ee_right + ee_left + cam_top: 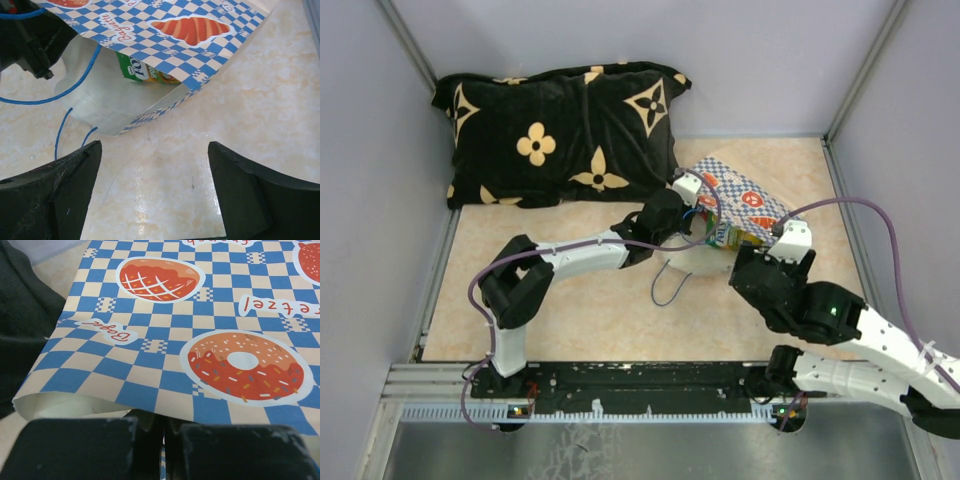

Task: Take the snacks out of the paper bag
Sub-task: Adjust the paper bag at the center of the board.

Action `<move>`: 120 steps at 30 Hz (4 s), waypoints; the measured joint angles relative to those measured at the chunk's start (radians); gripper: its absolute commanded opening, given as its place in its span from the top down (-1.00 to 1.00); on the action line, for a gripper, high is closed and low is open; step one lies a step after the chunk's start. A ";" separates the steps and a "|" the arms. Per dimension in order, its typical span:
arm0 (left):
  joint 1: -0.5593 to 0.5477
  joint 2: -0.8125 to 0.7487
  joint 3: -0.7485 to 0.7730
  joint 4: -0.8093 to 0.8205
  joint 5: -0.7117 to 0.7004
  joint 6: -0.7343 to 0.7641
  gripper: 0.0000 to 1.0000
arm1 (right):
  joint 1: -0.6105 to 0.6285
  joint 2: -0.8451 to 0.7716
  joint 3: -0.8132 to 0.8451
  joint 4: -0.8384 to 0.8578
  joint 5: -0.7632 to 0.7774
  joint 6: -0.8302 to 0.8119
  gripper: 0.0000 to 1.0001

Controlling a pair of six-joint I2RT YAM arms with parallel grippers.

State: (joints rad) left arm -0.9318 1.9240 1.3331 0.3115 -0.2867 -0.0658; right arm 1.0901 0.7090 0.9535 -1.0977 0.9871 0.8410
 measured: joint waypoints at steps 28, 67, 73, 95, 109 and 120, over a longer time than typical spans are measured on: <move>0.049 -0.006 0.005 -0.020 0.100 0.042 1.00 | -0.322 0.149 -0.097 0.365 -0.034 -0.188 -0.24; 0.125 0.138 0.196 -0.042 0.238 0.014 1.00 | -0.807 0.208 -0.187 0.666 -0.449 -0.369 0.44; 0.130 0.216 0.304 -0.078 0.243 0.014 1.00 | -0.831 0.232 -0.187 0.684 -0.526 -0.370 0.14; 0.246 0.101 0.033 -0.112 0.343 -0.074 -0.81 | -0.699 -0.009 -0.109 0.480 -0.789 -0.464 -0.98; 0.272 -0.402 -0.398 0.023 0.334 -0.166 -0.95 | -0.430 0.234 0.077 0.507 -0.801 -0.637 -0.96; 0.441 -0.568 -0.683 0.024 0.372 -0.286 -0.98 | -0.272 0.600 0.161 0.580 -0.766 -0.675 -0.78</move>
State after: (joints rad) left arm -0.4908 1.3563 0.6498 0.3351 0.0856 -0.3523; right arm 0.8177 1.3090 1.1149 -0.5179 0.2211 0.1661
